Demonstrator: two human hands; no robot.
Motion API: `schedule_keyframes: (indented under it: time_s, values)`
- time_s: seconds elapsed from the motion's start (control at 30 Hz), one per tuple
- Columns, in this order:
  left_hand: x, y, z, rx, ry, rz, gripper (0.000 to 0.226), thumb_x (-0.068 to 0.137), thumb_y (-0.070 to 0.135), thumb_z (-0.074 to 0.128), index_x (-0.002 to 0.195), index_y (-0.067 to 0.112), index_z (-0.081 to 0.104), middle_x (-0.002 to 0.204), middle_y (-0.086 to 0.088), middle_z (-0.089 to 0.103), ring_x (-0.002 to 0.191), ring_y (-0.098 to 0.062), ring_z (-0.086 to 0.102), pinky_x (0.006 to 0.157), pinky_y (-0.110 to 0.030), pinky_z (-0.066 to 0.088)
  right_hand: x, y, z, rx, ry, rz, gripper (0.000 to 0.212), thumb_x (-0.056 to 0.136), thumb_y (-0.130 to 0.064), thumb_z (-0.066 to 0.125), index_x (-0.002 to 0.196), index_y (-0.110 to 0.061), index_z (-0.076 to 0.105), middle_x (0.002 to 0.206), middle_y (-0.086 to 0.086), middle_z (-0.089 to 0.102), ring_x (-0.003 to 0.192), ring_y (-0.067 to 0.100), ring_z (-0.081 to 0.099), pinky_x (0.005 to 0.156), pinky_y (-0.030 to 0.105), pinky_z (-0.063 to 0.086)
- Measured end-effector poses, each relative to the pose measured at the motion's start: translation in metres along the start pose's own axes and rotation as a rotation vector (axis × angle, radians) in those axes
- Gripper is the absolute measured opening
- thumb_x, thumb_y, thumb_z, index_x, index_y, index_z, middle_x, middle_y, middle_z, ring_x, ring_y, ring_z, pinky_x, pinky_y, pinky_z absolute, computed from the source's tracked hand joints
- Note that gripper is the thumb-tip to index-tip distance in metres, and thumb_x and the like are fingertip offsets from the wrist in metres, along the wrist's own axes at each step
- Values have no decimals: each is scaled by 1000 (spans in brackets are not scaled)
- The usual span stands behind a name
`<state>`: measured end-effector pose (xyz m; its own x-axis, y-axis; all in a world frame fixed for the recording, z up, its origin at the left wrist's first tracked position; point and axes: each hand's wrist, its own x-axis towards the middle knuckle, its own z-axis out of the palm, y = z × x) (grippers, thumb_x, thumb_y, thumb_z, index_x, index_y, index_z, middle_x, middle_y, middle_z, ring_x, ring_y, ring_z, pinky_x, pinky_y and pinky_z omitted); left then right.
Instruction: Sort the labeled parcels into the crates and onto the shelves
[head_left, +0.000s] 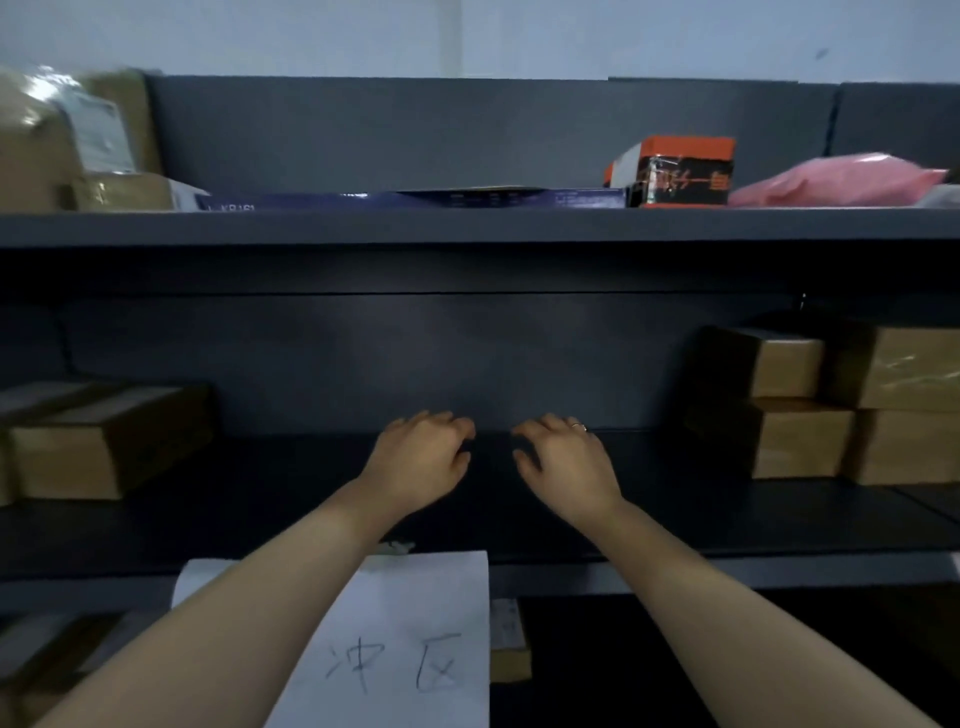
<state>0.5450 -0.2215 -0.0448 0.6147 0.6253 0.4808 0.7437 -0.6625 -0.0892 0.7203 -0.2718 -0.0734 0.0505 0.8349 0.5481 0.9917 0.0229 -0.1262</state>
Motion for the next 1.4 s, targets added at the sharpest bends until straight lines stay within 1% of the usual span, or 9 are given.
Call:
schedule_keyframes:
  time_s: [0.23,0.5,0.77,0.93,1.03,1.1,1.2,1.27,1.4]
  values:
    - [52,14,15,-123,2,17,32,95,30,47,125,22,52,119,1,58,109,-18,52,87,-30,44,22,44,-13,-117,31,51,39,97,-31,46,135,-25,51,129,0,53,121,24,46,96,34,38]
    - [163,121,41,-250,-15,140,37,94,32,48,130,26,48,126,2,54,116,-19,51,94,-33,43,21,183,-74,-251,191,390,45,95,-34,49,137,-17,45,137,13,42,122,34,42,95,39,41]
    - [252,205,64,-481,-99,156,48,94,27,52,140,21,40,137,-4,47,122,-22,48,94,-25,39,69,290,-91,-289,65,592,83,90,-60,47,151,-9,24,157,20,15,141,39,20,112,44,27]
    - [273,215,77,-889,-271,3,55,98,24,49,147,10,27,145,-8,41,131,-22,41,93,-13,30,84,304,-95,-266,-93,691,80,84,-63,56,146,-18,31,149,18,25,134,39,29,105,44,34]
    - [279,221,90,-1189,-353,-169,57,98,38,44,147,13,28,147,-9,38,131,-24,41,105,-28,34,85,300,-90,-221,-35,672,77,79,-61,62,140,-22,34,141,19,28,125,44,33,99,44,37]
    - [282,225,95,-1434,-423,-333,56,94,50,43,140,17,41,138,-9,49,119,-26,50,96,-35,43,84,292,-81,-193,53,605,74,77,-60,62,134,-19,38,138,20,30,123,43,33,96,43,38]
    - [287,222,92,-1786,-560,-547,58,81,65,50,116,19,58,112,-11,63,96,-30,60,70,-39,50,83,272,-65,-236,117,446,74,76,-58,61,133,-16,41,142,24,28,124,43,30,102,42,32]
    - [289,215,97,-1891,-561,-617,53,80,62,57,110,18,60,105,-13,64,94,-31,59,68,-41,50,81,263,-60,-210,100,382,75,76,-57,62,134,-15,42,145,23,26,126,43,29,105,42,29]
    - [282,201,115,-1915,-472,-689,42,80,46,65,110,17,62,98,-11,65,92,-28,60,84,-40,49,69,269,-69,136,79,328,67,85,-56,54,139,-17,44,134,14,43,126,33,41,100,30,34]
